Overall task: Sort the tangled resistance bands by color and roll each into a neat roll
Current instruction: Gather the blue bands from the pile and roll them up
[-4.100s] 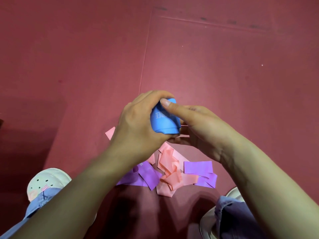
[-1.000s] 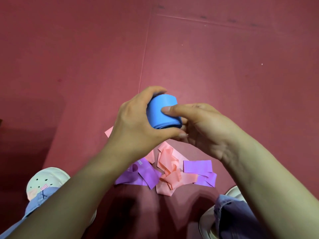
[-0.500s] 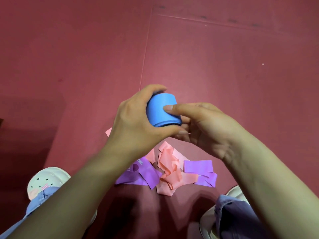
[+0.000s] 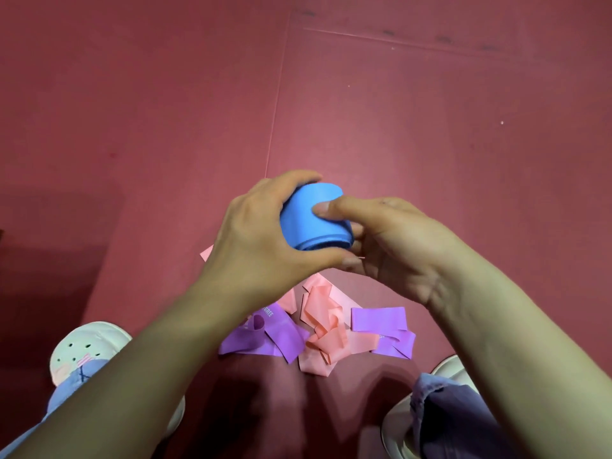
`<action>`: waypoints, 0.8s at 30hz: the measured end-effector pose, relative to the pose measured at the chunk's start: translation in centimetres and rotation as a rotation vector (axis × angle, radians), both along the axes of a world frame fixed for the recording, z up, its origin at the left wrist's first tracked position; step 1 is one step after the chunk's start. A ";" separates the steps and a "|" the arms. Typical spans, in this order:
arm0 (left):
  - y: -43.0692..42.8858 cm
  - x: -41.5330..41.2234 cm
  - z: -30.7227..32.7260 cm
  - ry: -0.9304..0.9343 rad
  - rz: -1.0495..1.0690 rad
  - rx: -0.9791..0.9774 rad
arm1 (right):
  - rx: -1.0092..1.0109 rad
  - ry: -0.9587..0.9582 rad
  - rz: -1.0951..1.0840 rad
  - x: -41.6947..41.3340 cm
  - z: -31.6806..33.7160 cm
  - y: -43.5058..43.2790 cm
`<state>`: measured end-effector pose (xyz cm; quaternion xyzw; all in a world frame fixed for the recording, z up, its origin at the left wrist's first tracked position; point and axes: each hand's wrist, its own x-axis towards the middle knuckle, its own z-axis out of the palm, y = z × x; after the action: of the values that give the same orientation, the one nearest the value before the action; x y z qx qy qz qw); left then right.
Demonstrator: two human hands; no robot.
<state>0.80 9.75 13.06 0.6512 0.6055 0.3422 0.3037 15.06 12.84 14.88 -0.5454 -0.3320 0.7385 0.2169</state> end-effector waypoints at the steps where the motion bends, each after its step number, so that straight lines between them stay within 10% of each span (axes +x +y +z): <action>1: 0.1 -0.1 0.1 -0.029 0.004 -0.024 | -0.020 0.025 -0.016 0.1 0.0 0.1; 24: 0.0 -0.1 -0.3 -0.007 0.041 0.083 | 0.023 -0.068 0.173 0.0 -0.4 0.0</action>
<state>0.67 9.71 12.79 0.6496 0.6028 0.3754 0.2714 15.07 12.80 14.51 -0.5369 -0.3936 0.7316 0.1474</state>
